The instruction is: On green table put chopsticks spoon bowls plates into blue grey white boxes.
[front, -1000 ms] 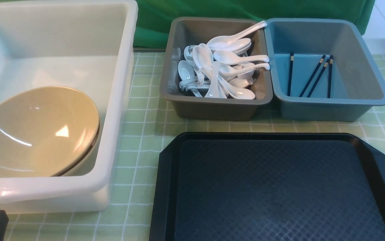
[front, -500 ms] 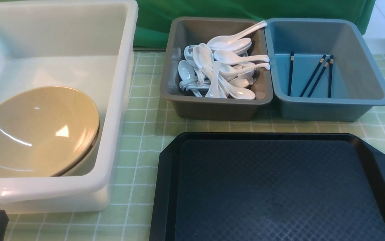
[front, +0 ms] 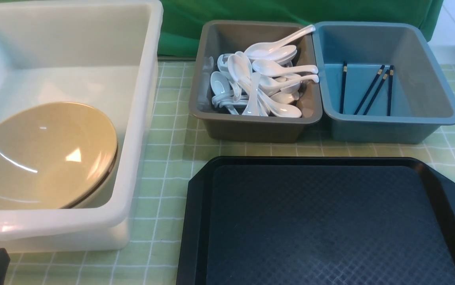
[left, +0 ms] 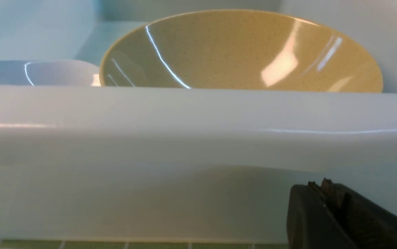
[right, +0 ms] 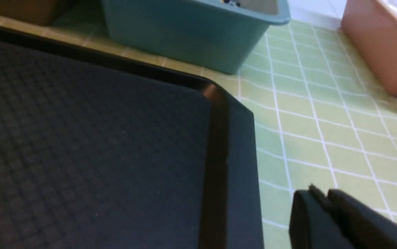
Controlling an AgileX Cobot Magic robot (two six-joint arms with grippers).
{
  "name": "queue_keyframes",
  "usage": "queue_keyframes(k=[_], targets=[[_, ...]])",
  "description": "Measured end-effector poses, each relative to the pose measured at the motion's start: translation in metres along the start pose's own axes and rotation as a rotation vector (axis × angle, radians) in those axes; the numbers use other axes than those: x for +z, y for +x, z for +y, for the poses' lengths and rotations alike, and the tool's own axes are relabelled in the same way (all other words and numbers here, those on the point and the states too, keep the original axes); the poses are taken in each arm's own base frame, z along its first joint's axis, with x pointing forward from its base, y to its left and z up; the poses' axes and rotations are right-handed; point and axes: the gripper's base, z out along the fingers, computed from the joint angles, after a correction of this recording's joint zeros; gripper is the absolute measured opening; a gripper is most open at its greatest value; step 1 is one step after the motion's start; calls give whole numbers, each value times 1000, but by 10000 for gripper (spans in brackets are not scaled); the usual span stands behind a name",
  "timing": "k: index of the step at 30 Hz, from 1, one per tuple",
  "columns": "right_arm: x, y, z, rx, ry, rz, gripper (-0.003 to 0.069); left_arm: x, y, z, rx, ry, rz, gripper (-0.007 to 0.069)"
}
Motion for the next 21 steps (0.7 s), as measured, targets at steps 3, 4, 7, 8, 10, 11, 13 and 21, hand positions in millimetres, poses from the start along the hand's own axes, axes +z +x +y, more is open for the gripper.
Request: queue_keyframes(k=[3, 4, 7, 8, 10, 11, 13, 21], targets=[[0, 0, 0, 12, 0, 0, 68, 0, 0, 0, 0, 0, 0, -2], [0, 0, 0, 16, 0, 0, 68, 0, 0, 0, 0, 0, 0, -2], [0, 0, 0, 17, 0, 0, 69, 0, 0, 0, 0, 0, 0, -2], [0, 0, 0, 17, 0, 0, 69, 0, 0, 0, 1, 0, -2, -2], [0, 0, 0, 17, 0, 0, 70, 0, 0, 0, 1, 0, -2, -2], [0, 0, 0, 17, 0, 0, 70, 0, 0, 0, 1, 0, -2, -2], [0, 0, 0, 17, 0, 0, 71, 0, 0, 0, 1, 0, -2, -2], [0, 0, 0, 17, 0, 0, 78, 0, 0, 0, 1, 0, -2, -2]])
